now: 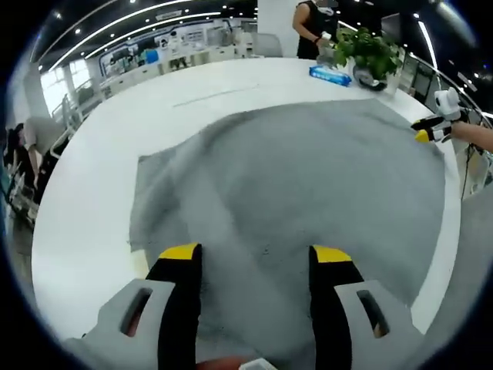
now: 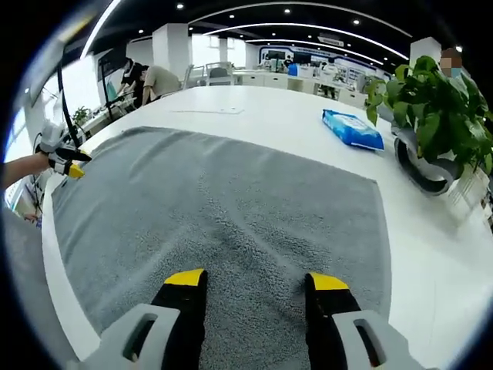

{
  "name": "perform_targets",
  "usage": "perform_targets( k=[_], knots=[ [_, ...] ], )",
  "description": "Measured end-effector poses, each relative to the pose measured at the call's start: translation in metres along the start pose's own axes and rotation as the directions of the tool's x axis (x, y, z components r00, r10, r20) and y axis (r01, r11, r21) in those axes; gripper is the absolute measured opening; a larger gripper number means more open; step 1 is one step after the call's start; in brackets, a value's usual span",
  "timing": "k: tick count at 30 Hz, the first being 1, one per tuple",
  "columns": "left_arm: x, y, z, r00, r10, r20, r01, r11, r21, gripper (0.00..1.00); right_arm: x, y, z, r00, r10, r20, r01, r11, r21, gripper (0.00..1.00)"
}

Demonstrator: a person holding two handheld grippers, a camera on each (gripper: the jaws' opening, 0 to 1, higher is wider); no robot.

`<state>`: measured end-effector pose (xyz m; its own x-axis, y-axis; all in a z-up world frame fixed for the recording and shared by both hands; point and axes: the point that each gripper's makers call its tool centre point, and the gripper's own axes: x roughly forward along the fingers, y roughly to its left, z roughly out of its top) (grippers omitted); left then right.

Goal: Open the folded towel by lifting each exposed corner and separating the folded layers until the towel lies flat within the target outline without major curled edges

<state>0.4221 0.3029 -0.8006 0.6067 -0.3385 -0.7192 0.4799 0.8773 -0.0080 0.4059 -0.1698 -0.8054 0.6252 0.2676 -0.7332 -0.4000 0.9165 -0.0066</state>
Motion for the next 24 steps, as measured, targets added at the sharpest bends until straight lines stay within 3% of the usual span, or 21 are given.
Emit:
perform_targets(
  k=[24],
  knots=[
    [0.038, 0.031, 0.041, 1.0, -0.021, 0.02, 0.02, 1.0, 0.017, 0.56, 0.03, -0.02, 0.032, 1.0, -0.003, 0.025, 0.003, 1.0, 0.011, 0.56]
  ],
)
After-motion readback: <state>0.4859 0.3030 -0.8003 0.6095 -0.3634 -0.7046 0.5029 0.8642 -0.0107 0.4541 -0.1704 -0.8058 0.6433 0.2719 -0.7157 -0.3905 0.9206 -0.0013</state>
